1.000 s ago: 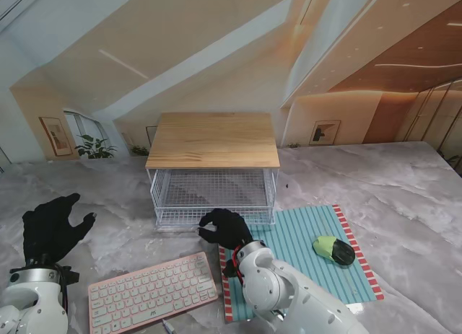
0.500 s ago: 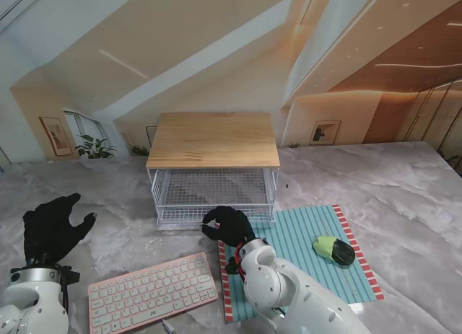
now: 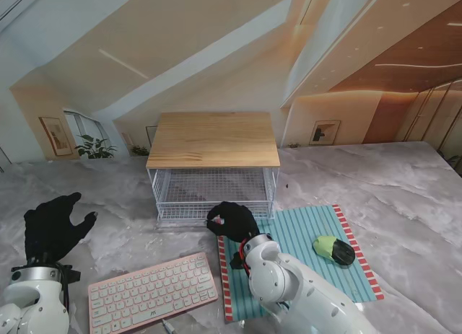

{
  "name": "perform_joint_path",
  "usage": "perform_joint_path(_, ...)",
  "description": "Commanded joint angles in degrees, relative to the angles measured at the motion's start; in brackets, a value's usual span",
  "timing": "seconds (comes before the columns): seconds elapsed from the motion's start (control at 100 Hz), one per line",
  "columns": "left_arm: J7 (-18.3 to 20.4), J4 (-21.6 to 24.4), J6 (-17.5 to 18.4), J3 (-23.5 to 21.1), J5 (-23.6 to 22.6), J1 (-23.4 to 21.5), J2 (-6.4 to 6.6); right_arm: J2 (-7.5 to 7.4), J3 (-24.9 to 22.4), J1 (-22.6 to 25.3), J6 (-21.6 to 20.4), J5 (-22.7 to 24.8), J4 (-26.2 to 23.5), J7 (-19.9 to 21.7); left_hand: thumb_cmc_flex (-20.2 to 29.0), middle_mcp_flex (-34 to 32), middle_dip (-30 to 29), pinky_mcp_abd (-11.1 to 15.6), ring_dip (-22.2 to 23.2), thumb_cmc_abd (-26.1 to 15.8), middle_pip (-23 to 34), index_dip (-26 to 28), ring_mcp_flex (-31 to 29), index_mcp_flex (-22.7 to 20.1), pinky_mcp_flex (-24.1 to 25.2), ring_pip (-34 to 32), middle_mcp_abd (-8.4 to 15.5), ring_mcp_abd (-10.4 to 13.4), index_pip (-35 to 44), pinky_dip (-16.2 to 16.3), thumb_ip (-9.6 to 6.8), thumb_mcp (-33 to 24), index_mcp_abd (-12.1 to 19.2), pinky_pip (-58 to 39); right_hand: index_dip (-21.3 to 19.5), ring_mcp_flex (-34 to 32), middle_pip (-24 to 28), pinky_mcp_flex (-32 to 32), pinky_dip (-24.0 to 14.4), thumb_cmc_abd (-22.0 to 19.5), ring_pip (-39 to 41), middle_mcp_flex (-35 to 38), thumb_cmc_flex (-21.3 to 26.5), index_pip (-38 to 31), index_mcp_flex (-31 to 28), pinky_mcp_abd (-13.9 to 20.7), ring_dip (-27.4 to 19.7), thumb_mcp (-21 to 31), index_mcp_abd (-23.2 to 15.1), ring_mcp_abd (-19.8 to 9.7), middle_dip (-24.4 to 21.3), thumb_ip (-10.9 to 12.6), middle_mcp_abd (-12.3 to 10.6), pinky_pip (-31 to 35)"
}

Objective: Unroll the mouse pad and set up the keyboard and mouse from the tabletop organizer

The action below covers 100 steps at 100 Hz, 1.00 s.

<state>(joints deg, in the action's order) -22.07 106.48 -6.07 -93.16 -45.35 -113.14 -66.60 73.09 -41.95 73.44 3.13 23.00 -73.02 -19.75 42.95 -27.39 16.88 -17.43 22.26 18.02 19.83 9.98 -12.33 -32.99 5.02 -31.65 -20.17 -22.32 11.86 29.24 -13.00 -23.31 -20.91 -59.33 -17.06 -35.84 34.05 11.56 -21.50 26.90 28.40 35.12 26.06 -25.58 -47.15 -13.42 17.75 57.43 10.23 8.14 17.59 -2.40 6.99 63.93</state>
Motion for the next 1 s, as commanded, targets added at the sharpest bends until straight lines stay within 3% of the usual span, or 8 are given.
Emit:
perform_joint_path(0.0,1.0,0.3,0.0,0.2,-0.1,0.0,0.01,-0.04,0.0,-0.7,-0.4,0.1,0.7,0.5,0.8,1.7,-0.7,2.1,-0.6,-1.2,-0.4,-0.4,1.5,0.6,0.4,0.4,0.6,1.0,-0.7,-0.4,-0.96,0.3,-0.3,0.7,-0.4,1.8,-0.6,0.0,0.6,-1.7,-2.1,-0.7,0.6,-0.6,1.6,1.5,0.0,1.3,-0.9,-0.5,0.7,1.0,-0.8,1.1)
perform_joint_path(0.99,1.6,0.2,-0.4,0.6,-0.2,0.4,0.14,3.18,4.1,-9.0,0.0,-2.5,10.9,-0.4,1.0,1.8,-0.7,2.1,-0.6,-1.3,-0.4,-0.5,1.5,0.7,0.4,0.3,0.6,1.1,-0.7,-0.4,-0.93,0.4,-0.3,0.7,0.0,4.5,0.6,-2.0,1.1,-2.2,-1.9,-4.3,0.7,-1.0,4.6,3.2,0.3,1.3,-1.1,-1.5,1.4,1.1,-1.6,-0.3)
